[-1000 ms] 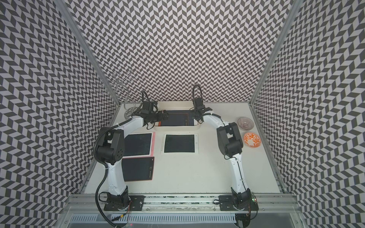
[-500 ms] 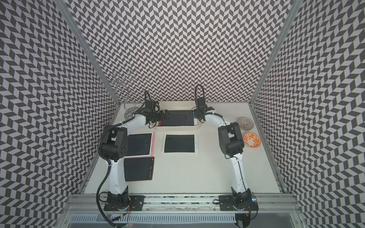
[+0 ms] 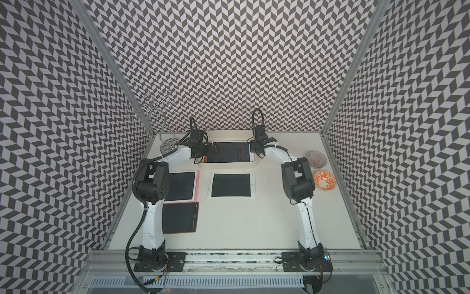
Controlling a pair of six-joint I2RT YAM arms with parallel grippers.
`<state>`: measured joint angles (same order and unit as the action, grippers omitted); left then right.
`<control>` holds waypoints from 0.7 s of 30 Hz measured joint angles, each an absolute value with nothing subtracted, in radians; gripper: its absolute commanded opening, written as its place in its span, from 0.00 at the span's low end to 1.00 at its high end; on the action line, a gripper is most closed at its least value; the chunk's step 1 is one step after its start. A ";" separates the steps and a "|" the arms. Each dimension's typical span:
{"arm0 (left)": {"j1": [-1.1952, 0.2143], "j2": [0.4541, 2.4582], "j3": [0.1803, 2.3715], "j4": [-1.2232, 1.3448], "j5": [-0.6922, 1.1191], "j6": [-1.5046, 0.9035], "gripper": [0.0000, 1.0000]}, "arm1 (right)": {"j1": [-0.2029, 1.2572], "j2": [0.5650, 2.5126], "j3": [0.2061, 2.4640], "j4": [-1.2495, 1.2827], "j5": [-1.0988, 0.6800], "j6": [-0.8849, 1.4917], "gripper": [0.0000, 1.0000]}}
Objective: Take out the writing tablet from the storage box
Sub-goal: Adjust the writing tablet in the storage box.
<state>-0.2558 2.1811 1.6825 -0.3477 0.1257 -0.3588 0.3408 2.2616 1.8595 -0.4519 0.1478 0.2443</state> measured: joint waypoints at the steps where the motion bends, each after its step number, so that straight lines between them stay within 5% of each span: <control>1: -0.256 2.185 1.691 -0.351 0.121 -0.355 0.99 | 0.340 2.262 1.859 -0.450 0.145 0.244 0.00; 21: -0.272 2.273 1.774 -0.397 0.123 -0.323 0.99 | 0.331 2.257 1.847 -0.432 0.114 0.246 0.00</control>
